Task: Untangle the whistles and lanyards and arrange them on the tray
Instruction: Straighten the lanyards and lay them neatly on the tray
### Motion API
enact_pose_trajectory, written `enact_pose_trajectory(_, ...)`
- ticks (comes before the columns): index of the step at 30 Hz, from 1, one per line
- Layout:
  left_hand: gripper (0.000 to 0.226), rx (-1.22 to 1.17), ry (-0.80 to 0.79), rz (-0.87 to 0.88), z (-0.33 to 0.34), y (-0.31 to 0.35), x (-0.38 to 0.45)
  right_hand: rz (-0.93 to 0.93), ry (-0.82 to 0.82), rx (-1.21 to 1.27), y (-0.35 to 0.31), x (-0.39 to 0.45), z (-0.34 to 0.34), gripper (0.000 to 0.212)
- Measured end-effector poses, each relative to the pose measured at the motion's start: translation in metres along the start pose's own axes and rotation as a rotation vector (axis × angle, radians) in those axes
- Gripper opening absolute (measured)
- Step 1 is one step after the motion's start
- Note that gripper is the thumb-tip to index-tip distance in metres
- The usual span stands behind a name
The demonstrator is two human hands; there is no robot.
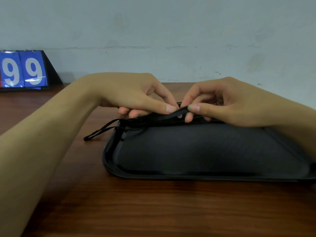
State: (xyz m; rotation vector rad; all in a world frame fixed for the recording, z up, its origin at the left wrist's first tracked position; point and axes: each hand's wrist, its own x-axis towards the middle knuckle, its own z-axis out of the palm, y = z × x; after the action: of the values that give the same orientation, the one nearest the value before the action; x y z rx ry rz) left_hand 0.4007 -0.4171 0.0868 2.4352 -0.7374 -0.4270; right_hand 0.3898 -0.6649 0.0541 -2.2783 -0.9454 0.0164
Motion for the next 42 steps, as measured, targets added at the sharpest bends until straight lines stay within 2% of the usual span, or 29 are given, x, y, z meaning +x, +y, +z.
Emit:
enact_pose_trajectory(3,0.024,-0.015,-0.072,0.026,0.002,0.001,0.001,0.001,0.041,0.0,0.0,0.0,-0.001,0.011)
enact_pose_trajectory(7,0.037,-0.076,-0.082,0.046,0.002,0.001,0.0,0.015,0.08,-0.032,0.001,0.0,-0.003,0.006)
enact_pose_trajectory(16,0.028,0.027,-0.04,0.057,0.006,-0.001,0.005,0.0,0.088,-0.055,0.0,0.001,-0.001,0.006)
enact_pose_trajectory(18,0.027,0.019,-0.038,0.067,0.004,-0.003,0.004,0.013,0.095,-0.081,0.001,0.002,-0.001,0.012)
enact_pose_trajectory(20,0.024,-0.031,-0.069,0.065,0.004,-0.002,0.002,0.03,0.119,-0.129,0.003,0.003,-0.001,0.018)
enact_pose_trajectory(23,0.02,-0.087,-0.15,0.047,0.006,0.0,0.002,0.032,0.177,-0.151,0.003,0.002,-0.003,0.014)
enact_pose_trajectory(26,0.023,-0.088,-0.211,0.048,0.007,0.003,0.001,0.026,0.238,-0.164,0.003,0.002,-0.005,0.007)
enact_pose_trajectory(33,0.021,-0.049,-0.336,-0.058,0.003,0.006,-0.005,0.051,0.279,-0.186,0.001,0.001,-0.007,0.01)
enact_pose_trajectory(39,0.025,-0.08,-0.222,-0.093,-0.002,-0.002,-0.006,0.135,0.28,-0.27,0.013,0.002,-0.019,0.013)
enact_pose_trajectory(42,0.025,-0.104,-0.067,-0.134,-0.001,-0.01,-0.005,0.255,0.226,-0.37,0.016,0.001,-0.022,0.021)
